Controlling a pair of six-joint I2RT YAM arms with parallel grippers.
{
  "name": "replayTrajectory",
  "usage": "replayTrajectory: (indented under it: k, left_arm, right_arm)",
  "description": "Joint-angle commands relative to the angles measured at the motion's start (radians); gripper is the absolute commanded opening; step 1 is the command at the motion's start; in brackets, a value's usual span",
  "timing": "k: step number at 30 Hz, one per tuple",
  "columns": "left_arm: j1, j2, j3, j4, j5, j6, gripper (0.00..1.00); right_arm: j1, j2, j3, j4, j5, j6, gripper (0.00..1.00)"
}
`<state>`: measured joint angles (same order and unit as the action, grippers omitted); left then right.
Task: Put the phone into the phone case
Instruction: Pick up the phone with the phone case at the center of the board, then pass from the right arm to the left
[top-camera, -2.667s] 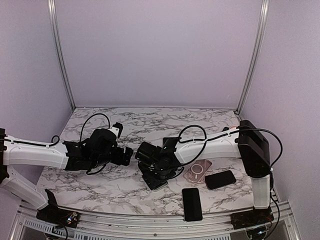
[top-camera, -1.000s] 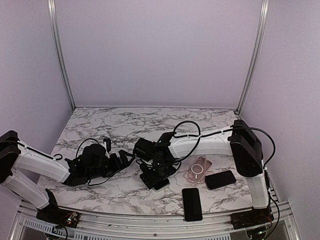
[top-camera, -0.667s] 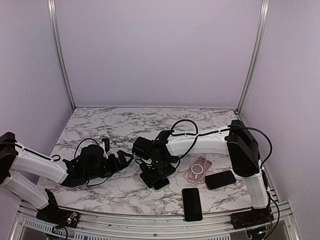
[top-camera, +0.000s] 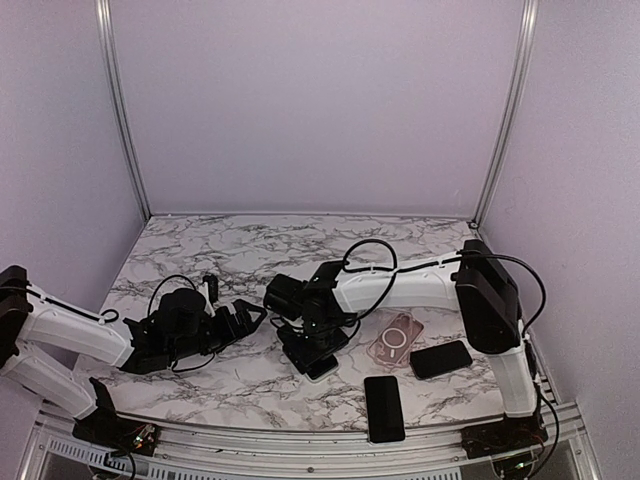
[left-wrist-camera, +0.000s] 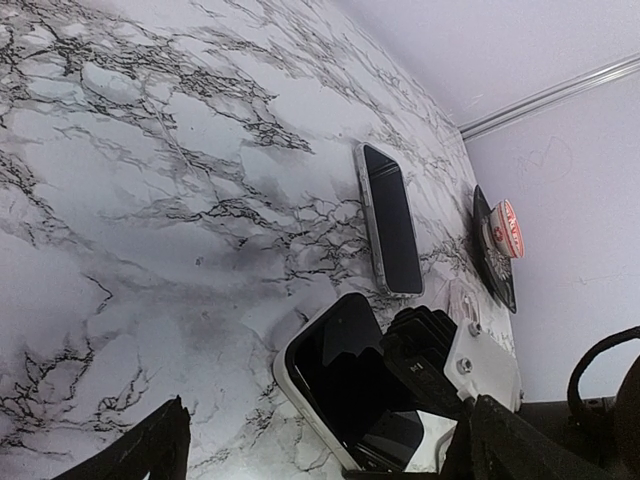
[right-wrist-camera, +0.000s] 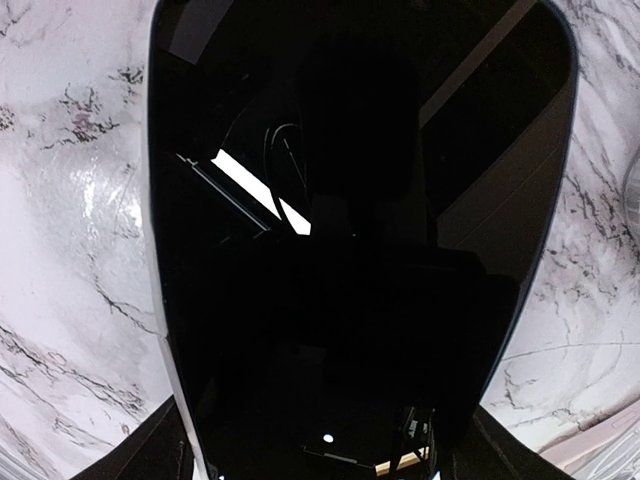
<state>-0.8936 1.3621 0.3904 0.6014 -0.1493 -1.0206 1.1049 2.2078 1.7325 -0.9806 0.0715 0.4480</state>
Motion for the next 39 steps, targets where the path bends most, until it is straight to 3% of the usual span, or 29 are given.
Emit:
replayTrajectory:
  k: [1,10,21,27,39]
  left_arm:
    - [0.003,-0.005,0.021,0.002,0.006,0.015,0.99]
    - [0.001,-0.021,0.057,0.033,0.077,0.034,0.99]
    - [0.002,0.139,0.006,0.374,0.145,-0.126,0.98]
    - [0.0,0.184,0.069,0.419,0.198,-0.115,0.84]
    - [-0.01,0.204,0.112,0.423,0.191,-0.052,0.55]
  right_arm:
    - [-0.002,-0.067,-0.034,0.073,0.076,0.009,0.52]
    - [-0.007,-0.182,-0.163,0.267,0.104,0.018,0.41]
    - [-0.003,-0.286,-0.258,0.455,0.134,0.055,0.37]
    - [0.02,-0.366,-0.329,0.607,0.112,0.017,0.35]
    - [0.064,-0.374,-0.305,0.605,0.18,-0.045,0.35]
